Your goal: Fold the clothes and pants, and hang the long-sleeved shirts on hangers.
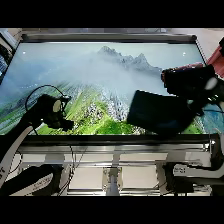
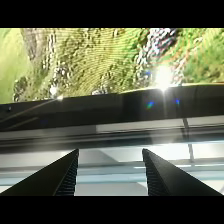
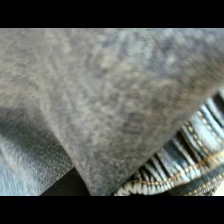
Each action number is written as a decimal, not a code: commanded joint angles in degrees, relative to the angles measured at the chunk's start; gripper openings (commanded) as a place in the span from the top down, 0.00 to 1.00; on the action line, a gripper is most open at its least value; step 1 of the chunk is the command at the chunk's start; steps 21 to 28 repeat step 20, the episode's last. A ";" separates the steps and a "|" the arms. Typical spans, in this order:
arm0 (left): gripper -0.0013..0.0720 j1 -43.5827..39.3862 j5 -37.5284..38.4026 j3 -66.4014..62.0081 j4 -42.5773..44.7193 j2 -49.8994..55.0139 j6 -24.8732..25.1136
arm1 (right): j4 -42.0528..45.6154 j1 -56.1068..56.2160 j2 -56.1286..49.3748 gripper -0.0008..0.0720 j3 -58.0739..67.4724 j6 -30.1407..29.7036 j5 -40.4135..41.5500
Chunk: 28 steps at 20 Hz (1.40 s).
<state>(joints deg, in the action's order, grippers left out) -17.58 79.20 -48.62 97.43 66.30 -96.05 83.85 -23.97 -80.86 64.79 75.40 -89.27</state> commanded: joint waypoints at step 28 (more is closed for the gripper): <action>0.35 0.07 -0.59 0.20 0.04 -0.04 0.00 | -18.67 -12.55 30.93 0.51 0.02 2.95 4.94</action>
